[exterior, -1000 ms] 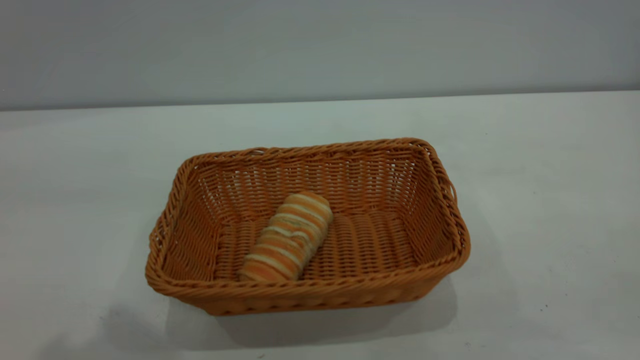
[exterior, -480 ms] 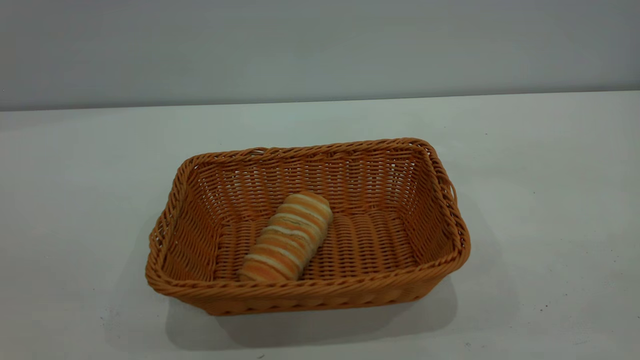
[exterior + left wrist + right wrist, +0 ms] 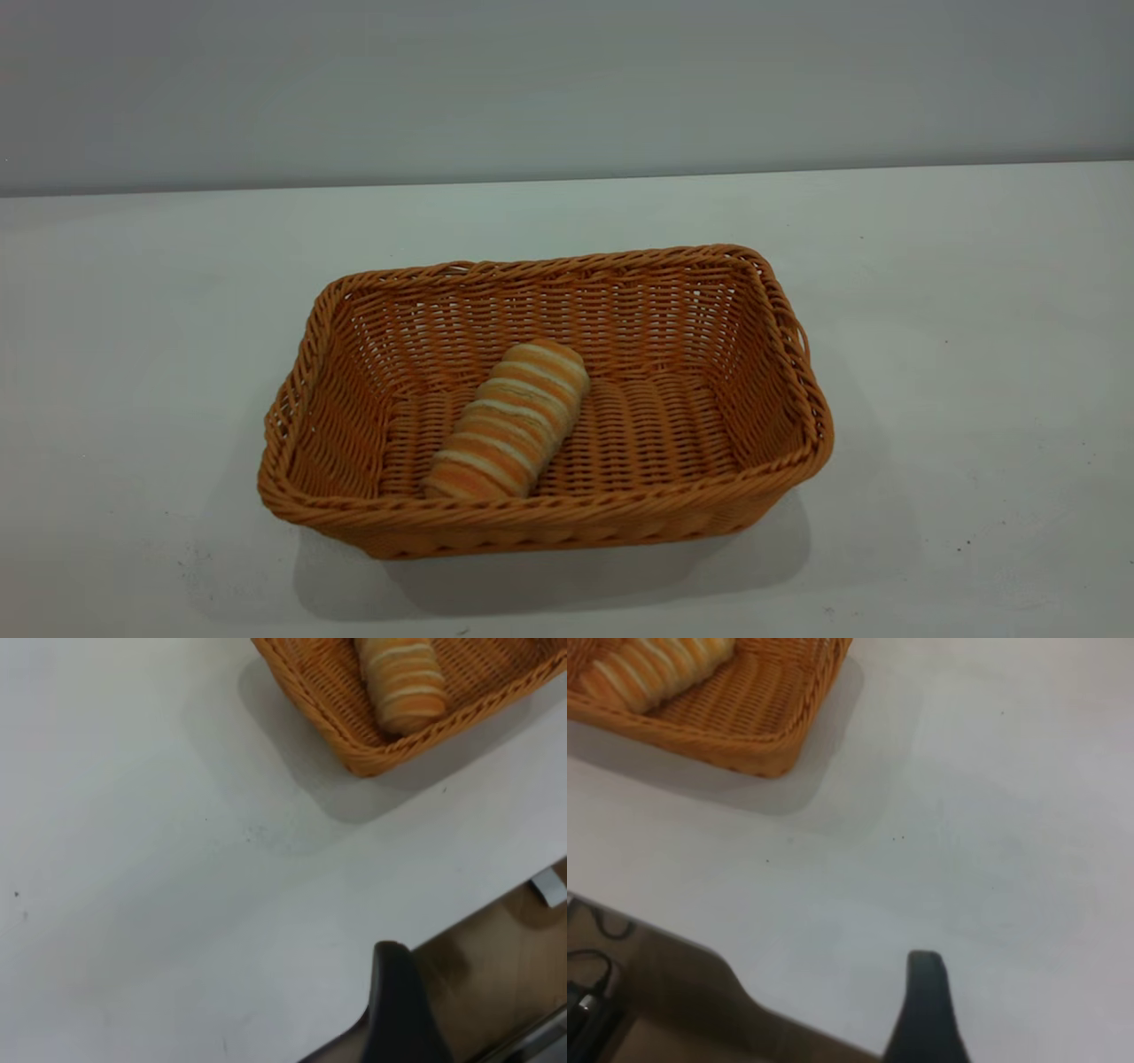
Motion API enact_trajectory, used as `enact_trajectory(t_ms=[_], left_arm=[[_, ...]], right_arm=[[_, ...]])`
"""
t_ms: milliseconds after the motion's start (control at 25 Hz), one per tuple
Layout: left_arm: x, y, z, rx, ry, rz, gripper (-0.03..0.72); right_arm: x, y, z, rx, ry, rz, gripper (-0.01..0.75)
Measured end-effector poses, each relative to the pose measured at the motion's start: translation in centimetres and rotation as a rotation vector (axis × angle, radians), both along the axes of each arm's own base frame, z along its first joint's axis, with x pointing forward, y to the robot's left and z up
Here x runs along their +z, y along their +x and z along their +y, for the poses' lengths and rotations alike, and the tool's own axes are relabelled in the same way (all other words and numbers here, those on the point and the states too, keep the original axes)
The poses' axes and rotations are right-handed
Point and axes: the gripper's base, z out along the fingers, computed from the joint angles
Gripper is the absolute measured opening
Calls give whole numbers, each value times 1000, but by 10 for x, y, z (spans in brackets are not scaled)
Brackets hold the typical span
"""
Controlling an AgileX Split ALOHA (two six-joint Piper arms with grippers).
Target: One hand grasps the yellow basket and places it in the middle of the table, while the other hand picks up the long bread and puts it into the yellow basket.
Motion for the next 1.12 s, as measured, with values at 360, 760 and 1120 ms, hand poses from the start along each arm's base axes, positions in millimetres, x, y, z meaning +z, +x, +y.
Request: enact_trajectory(t_ms=[360,760,1120], left_arm=[[-8,-15,9,-25,-14,-50,529],[-9,-16,8,-45,-2,-53,529],[-9,-16,8,-45,-1,-53,529]], right_arm=[[0,0,0,-4,5,2,586],[0,0,0,-6,7,3,586],[0,0,0,-6,7,3,586]])
